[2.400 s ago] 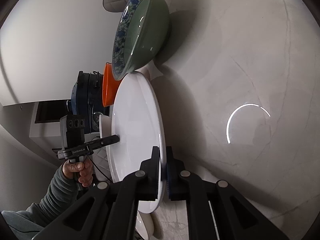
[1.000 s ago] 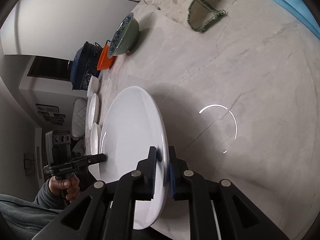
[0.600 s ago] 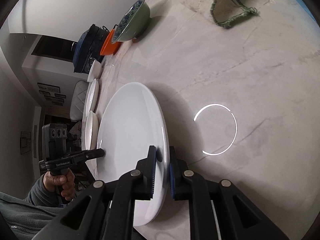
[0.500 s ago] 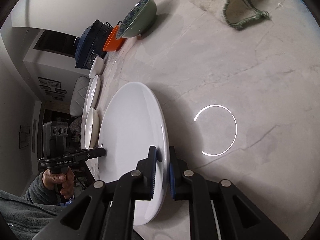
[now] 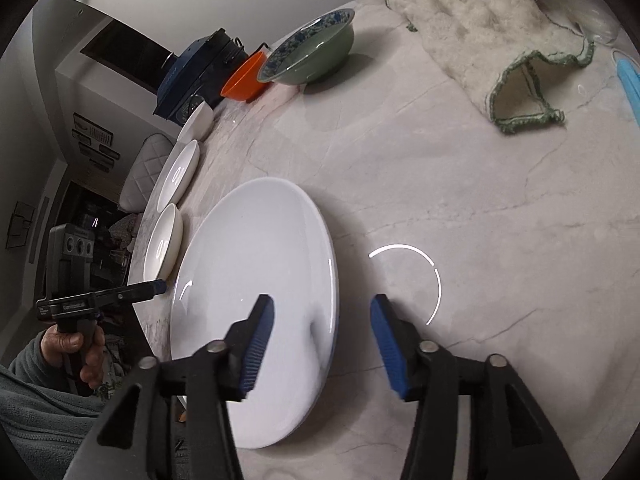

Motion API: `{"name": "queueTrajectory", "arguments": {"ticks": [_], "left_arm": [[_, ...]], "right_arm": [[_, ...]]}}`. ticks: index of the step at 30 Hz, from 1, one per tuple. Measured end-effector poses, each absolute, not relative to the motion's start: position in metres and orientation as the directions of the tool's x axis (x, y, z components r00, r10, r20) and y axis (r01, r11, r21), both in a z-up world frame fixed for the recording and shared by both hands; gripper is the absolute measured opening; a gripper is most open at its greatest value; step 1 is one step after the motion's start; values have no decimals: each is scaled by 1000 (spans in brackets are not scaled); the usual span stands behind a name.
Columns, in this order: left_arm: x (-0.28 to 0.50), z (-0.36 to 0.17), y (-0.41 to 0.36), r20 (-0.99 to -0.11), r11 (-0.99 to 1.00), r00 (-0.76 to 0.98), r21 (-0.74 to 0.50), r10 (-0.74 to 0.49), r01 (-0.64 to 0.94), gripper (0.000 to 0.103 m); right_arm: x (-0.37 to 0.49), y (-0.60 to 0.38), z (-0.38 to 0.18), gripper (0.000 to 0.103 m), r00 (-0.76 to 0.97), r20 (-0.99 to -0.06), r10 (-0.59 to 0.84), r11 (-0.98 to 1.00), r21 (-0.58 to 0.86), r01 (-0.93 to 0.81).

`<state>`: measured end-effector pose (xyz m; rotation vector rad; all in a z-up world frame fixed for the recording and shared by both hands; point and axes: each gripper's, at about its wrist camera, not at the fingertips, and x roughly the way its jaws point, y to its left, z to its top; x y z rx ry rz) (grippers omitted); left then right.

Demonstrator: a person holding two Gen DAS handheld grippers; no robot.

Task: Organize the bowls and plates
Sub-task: 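Lower the large plate onto the table and open both grippers, then move both grippers toward the medium white plate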

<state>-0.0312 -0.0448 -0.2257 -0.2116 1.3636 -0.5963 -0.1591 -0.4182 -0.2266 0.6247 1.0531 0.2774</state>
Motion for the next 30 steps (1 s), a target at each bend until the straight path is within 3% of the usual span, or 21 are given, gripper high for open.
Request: {"name": "queueTrajectory", "arguments": {"ticks": [3,7,14,18,21,24,26,27,28,30], "left_arm": [[-49,-200,-8,-822,845,203,-499,-532,193,60],[-64,-179,52,-795,861,352,-503,-494,72,62],[-22,-186,141,-846,864,316,-487,-429,-130,62],[9,-184,173,-862,883,345,-442,-371,-156,62],[30,-189,191,-861,883,352,-443,-369,-158,62],[47,-189,204,-778,839,440,-536,-448,-94,63],[63,-185,205,-760,853,480,-520,-437,-48,87],[72,-184,205,-768,862,474,-506,-431,-35,93],[82,-183,206,-776,866,462,-499,-430,-32,100],[101,-181,210,-775,868,465,-496,-429,-27,101]], "right_arm": [[-164,-431,-214,62,508,-735,449,810,575,114],[-174,-451,-182,62,592,-684,426,778,611,147],[-130,-412,-153,64,619,-580,530,644,750,151],[-103,-355,-147,67,610,-462,644,502,857,119],[-83,-305,-147,70,554,-458,695,499,862,88],[-62,-265,-147,73,504,-486,714,518,851,86],[-48,-247,-145,92,496,-497,712,530,844,84],[-40,-241,-143,103,497,-504,707,543,836,77],[-34,-238,-140,103,501,-496,709,541,839,65],[-17,-233,-137,103,495,-480,724,526,849,53]]}}
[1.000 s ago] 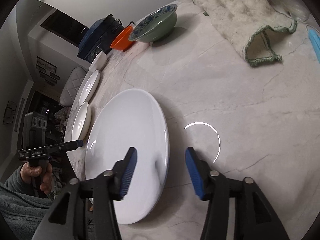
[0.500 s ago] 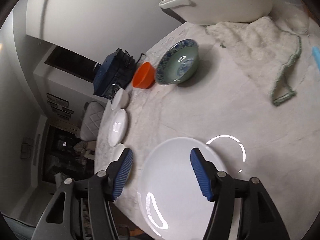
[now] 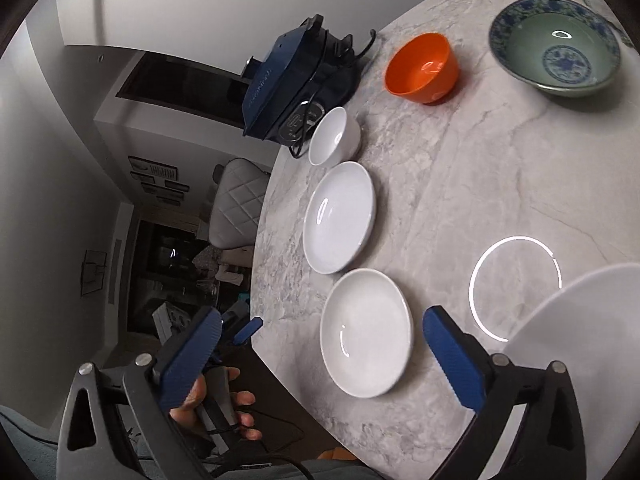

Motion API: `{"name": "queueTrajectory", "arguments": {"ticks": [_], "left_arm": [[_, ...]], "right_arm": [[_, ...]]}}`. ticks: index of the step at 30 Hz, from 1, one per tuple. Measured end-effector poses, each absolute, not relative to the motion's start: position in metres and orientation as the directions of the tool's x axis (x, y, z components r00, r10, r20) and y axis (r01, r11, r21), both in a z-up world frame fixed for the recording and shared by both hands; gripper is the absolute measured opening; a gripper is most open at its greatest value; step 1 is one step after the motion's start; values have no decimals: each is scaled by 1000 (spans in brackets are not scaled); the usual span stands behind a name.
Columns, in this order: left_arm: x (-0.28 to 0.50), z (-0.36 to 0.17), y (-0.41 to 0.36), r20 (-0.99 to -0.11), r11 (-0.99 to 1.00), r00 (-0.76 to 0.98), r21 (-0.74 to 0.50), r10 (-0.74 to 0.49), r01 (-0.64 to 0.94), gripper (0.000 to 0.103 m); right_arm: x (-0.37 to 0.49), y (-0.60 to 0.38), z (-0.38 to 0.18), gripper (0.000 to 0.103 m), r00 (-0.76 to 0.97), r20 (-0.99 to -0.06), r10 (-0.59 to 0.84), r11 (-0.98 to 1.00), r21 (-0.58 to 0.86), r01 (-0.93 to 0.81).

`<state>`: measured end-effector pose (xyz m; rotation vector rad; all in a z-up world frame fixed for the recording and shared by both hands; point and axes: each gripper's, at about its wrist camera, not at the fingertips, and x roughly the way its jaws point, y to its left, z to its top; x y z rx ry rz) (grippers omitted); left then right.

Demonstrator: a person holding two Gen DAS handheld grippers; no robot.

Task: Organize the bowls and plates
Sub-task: 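Move both grippers toward the medium white plate, then close both grippers on opposite rims of the medium white plate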

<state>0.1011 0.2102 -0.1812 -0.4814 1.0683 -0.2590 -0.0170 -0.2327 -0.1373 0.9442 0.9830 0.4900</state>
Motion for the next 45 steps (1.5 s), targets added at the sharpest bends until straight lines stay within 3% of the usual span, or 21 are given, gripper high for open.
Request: {"name": "queueTrajectory", "arguments": {"ticks": [8,15,17,20,25,28,30,35,39,42,45], "left_arm": [[190,-176,202,-797,906,444,-413,-410,96,101],[255,-208,186,-901,940,286,-277,-326,197,101],[265,-221,187,-907,934,247,-297,-341,199,101],[276,-237,190,-901,921,216,-339,-377,193,100],[292,-251,192,-891,902,178,-383,-418,198,100],[300,-256,189,-883,887,154,-410,-444,211,99],[304,-261,185,-890,888,133,-401,-436,224,96],[309,-272,178,-893,882,91,-411,-440,231,75],[311,-277,173,-883,866,69,-437,-465,243,64],[313,-279,167,-878,857,53,-448,-475,254,61],[312,-280,163,-874,849,38,-460,-485,261,59]], "right_arm": [[62,-217,-128,103,514,-510,690,587,810,16],[117,-197,-163,103,452,-591,668,630,773,78],[128,-195,-177,103,424,-612,668,635,765,103],[138,-195,-197,99,390,-633,669,632,761,150],[149,-196,-227,80,327,-650,686,621,757,204],[151,-193,-235,78,306,-634,710,605,772,195],[152,-191,-238,76,292,-627,723,601,778,183],[156,-190,-239,75,286,-609,740,589,792,162],[157,-190,-240,74,276,-597,753,580,801,150],[160,-186,-239,72,265,-602,753,592,796,127],[160,-186,-239,63,258,-613,747,601,788,132]]}}
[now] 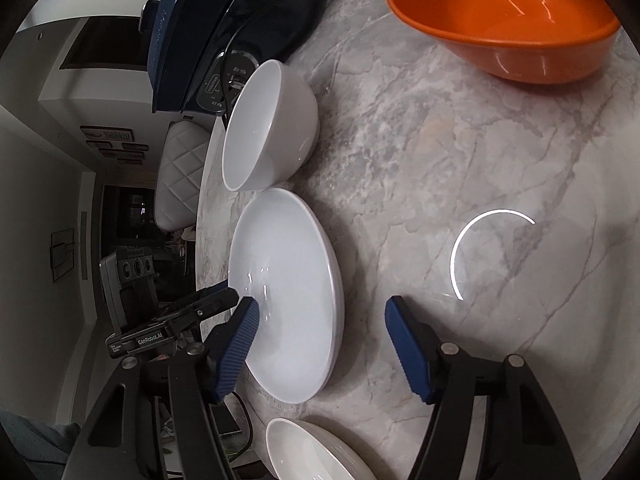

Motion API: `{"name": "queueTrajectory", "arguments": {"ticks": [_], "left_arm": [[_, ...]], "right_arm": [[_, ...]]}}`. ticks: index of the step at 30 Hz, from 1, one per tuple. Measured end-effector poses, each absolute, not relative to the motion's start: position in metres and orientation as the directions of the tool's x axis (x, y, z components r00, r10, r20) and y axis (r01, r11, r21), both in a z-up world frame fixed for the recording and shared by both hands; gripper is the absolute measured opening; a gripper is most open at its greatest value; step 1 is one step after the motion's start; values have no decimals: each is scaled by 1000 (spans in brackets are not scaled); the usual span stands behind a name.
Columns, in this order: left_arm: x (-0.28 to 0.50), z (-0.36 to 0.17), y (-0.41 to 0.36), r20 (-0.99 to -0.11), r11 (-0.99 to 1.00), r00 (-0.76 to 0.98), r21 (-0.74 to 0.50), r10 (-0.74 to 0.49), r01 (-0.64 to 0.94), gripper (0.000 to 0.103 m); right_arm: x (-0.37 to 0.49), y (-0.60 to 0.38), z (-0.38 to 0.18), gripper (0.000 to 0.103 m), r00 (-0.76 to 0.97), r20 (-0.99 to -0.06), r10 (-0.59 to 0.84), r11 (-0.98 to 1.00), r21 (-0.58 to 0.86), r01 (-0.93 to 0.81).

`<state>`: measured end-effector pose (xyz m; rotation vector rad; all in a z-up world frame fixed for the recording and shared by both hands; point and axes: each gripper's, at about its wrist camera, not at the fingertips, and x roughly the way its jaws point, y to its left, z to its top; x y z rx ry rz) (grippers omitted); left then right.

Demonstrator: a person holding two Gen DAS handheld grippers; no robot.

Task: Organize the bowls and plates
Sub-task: 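Close both grippers on opposite rims of the medium white plate, then carry the medium plate with both grippers and lower it onto the large plate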

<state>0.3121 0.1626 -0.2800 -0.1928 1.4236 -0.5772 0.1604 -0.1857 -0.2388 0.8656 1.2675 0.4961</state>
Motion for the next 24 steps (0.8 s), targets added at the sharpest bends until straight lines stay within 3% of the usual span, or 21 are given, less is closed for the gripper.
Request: {"name": "queueTrajectory", "arguments": {"ticks": [2,3,5,13,24], "left_arm": [[312,-281,163,-866,839,20,-479,-500,259,50],[312,-282,162,-864,836,14,-483,-504,261,47],[314,-283,162,-859,830,7,-492,-512,261,43],[319,-290,166,-857,828,-25,-503,-514,247,11],[314,-291,158,-877,841,-24,-468,-480,271,8]], "right_arm": [[161,-182,-241,46,237,-639,732,629,767,127],[161,-181,-242,31,227,-655,721,644,754,129],[161,-178,-249,17,200,-658,726,643,752,143],[161,-172,-254,15,184,-634,751,614,773,160],[160,-165,-249,10,178,-672,719,652,740,162]]}}
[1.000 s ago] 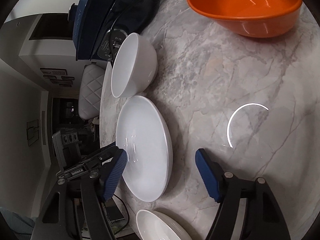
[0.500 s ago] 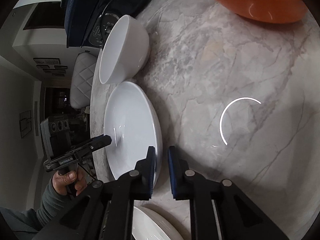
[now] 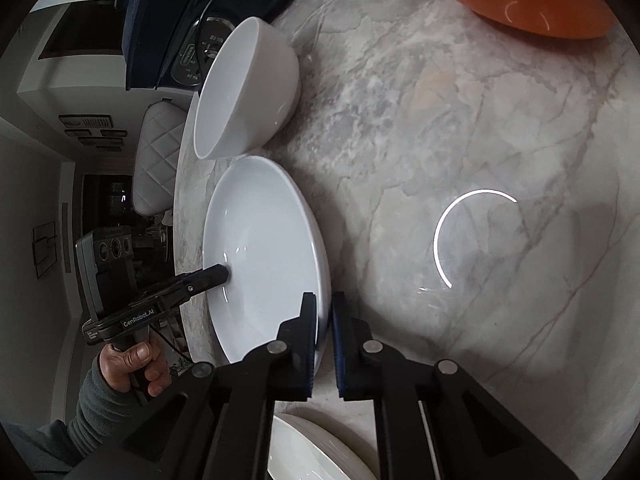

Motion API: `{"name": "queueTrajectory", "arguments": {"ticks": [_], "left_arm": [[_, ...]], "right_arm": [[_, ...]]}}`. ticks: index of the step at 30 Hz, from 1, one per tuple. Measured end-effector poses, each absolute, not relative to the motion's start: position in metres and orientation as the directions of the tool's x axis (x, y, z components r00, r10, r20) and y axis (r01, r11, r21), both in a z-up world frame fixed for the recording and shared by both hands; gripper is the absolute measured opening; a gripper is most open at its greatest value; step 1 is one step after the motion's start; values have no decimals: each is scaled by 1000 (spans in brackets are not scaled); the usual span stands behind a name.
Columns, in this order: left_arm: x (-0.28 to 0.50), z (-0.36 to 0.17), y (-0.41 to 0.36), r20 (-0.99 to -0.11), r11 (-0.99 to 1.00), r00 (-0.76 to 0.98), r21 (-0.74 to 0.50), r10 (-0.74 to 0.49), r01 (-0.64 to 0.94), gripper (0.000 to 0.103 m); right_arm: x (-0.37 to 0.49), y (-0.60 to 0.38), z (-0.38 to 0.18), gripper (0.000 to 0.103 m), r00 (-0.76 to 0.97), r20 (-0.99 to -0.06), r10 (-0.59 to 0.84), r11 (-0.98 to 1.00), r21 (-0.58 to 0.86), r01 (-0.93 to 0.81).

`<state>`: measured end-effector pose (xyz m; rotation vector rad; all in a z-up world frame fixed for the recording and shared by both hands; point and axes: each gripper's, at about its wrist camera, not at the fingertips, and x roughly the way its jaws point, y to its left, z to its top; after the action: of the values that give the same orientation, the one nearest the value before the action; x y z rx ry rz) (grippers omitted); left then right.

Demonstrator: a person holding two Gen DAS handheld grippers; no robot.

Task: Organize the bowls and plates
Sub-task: 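Carry the medium plate with both grippers and lower it onto the large plate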

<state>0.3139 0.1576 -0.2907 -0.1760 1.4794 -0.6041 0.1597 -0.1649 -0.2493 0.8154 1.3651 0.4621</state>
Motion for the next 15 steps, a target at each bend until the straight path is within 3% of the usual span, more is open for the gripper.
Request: {"name": "queueTrajectory", "arguments": {"ticks": [15], "left_arm": [[284,-231,136,-849,807,22,-493,-527,325,8]], "right_arm": [[135,-179,-197,10,276,-665,694,656,742,139]]}}
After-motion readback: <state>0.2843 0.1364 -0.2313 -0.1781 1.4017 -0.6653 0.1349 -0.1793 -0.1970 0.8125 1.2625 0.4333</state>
